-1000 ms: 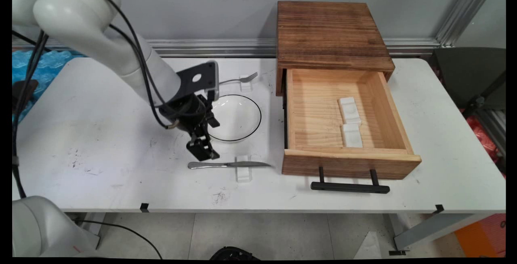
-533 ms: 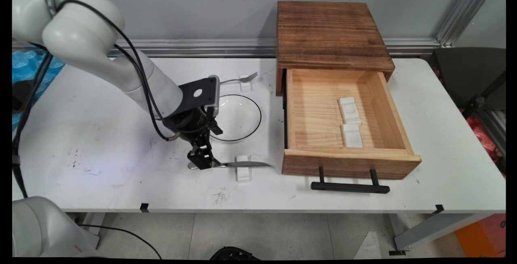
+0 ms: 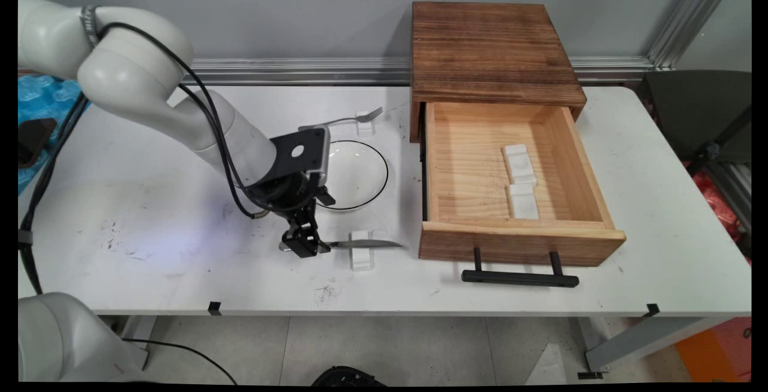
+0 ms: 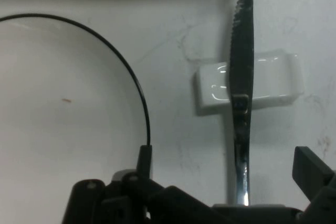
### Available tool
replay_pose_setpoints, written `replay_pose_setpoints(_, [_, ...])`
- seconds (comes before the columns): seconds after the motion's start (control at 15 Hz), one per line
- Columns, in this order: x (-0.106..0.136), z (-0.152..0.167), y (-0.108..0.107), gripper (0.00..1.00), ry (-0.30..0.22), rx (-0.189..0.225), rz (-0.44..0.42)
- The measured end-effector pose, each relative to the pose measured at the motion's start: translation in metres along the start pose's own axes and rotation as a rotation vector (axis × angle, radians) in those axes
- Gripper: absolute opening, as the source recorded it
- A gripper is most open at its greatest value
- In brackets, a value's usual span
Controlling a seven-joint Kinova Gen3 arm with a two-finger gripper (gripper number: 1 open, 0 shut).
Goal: Pick up the knife from the right of the white plate
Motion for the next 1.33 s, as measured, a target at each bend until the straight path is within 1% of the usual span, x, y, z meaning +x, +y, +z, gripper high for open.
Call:
replay_pose_setpoints(0.53, [-0.003, 0.017, 0.004, 1.0, 0.016, 0.0, 0.009])
replay_pose_setpoints(1.33, [-0.008, 0.028, 0.002, 1.0, 0.029, -0.008, -0.014])
